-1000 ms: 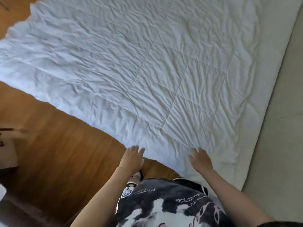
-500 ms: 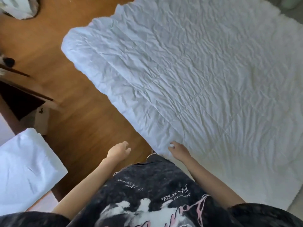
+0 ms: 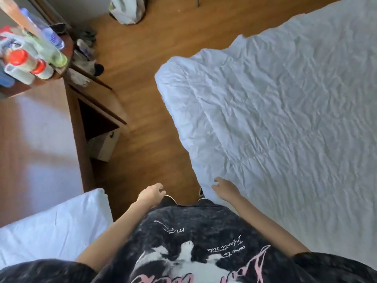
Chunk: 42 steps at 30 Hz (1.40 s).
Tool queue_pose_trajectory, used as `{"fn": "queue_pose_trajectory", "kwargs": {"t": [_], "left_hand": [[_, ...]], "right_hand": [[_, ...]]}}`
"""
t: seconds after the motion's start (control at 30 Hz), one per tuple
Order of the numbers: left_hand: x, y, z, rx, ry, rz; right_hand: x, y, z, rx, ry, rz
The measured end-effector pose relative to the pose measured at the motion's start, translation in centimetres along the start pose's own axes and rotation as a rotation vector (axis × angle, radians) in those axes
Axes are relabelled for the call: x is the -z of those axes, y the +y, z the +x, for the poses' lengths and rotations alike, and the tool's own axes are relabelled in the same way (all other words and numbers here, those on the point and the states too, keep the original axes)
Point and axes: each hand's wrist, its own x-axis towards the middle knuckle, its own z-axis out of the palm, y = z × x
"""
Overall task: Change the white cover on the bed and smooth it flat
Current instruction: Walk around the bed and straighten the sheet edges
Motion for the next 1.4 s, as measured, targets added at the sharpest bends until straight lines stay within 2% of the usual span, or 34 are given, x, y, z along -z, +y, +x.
{"fn": "queue_pose_trajectory", "kwargs": {"t": [0.13, 0.33, 0.6, 0.8, 0.97, 1.1, 1.27, 1.4], "left_hand": [[5.5, -0.9, 3.9, 0.062, 0.042, -0.069], [14.8, -1.8, 12.4, -0.044, 0.028, 0.029], [32.5, -4.0, 27.3, -0.166, -0.004, 0.223], [43.0, 0.4, 36.5, -0.328, 0.000, 0.398], [47.6, 7.6, 44.0, -0.461, -0.023, 0.526], [49.8, 12.1, 48.3, -0.569, -0.052, 0.628], [50.0, 14.9, 55.2, -0.796, -0.059, 1.016], [48.0, 15.3, 61.9, -0.923, -0.123, 1.235]], "right_hand": [[4.2, -6.3, 4.2, 0.074, -0.010, -0.084], [8.5, -14.6, 12.0, 0.056, 0.000, -0.124], [12.2, -26.6, 21.3, -0.129, 0.190, 0.046], [14.3, -31.9, 26.3, -0.266, 0.292, 0.198], [16.4, -33.6, 32.8, -0.366, 0.256, 0.265], [19.6, -35.6, 39.0, -0.374, 0.246, 0.296], [21.1, -37.6, 47.0, -0.312, 0.231, 0.133], [19.5, -38.0, 52.8, -0.407, 0.181, 0.065]]}}
